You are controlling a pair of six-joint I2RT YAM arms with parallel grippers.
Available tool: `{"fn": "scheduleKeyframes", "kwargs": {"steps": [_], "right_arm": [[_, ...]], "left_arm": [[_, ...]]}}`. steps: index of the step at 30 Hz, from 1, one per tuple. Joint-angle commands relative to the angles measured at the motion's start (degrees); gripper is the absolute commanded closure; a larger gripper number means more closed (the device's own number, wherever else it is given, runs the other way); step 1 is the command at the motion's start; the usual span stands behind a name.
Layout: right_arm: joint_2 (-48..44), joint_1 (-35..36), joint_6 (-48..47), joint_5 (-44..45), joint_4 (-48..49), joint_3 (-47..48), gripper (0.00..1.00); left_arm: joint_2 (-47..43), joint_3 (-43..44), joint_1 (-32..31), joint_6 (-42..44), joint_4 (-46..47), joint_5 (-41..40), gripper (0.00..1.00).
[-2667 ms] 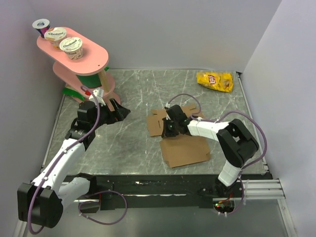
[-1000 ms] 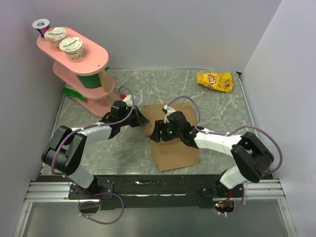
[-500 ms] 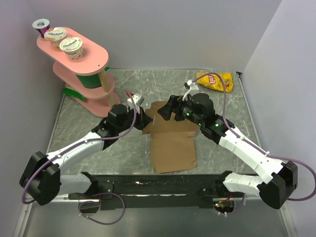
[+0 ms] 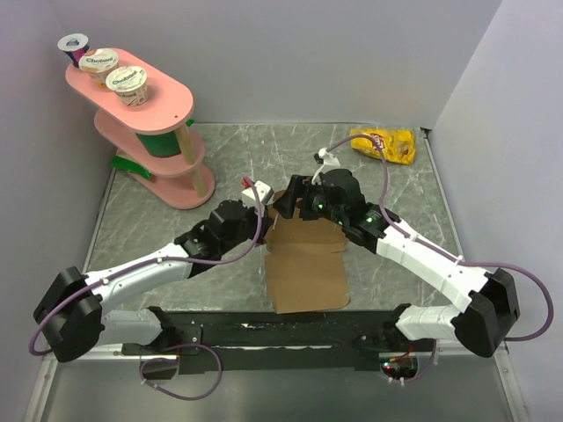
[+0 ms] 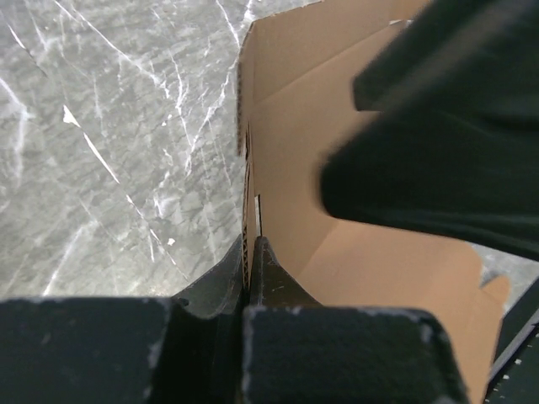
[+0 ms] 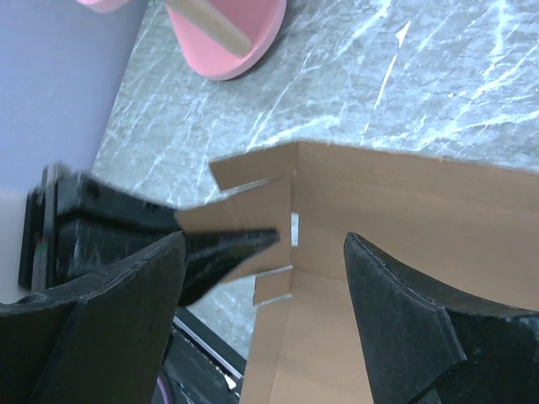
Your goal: Fold the paper box
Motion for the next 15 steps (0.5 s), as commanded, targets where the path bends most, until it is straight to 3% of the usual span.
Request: {"fn": "scheduleKeyframes", "kwargs": {"steps": [1, 15], "right_arm": [[0.41, 0.16, 2.99, 2.04, 4.4, 1.84, 0.18], [4.89, 0.43, 6.96, 5.39, 5.2, 2.98, 0.19]], "left_arm": [[0.33, -0.07, -3.31, 2.75, 1.44, -7.4, 0.99], [3.23, -0.34, -10.43, 3.02, 3.11, -18.74, 0.99]]}}
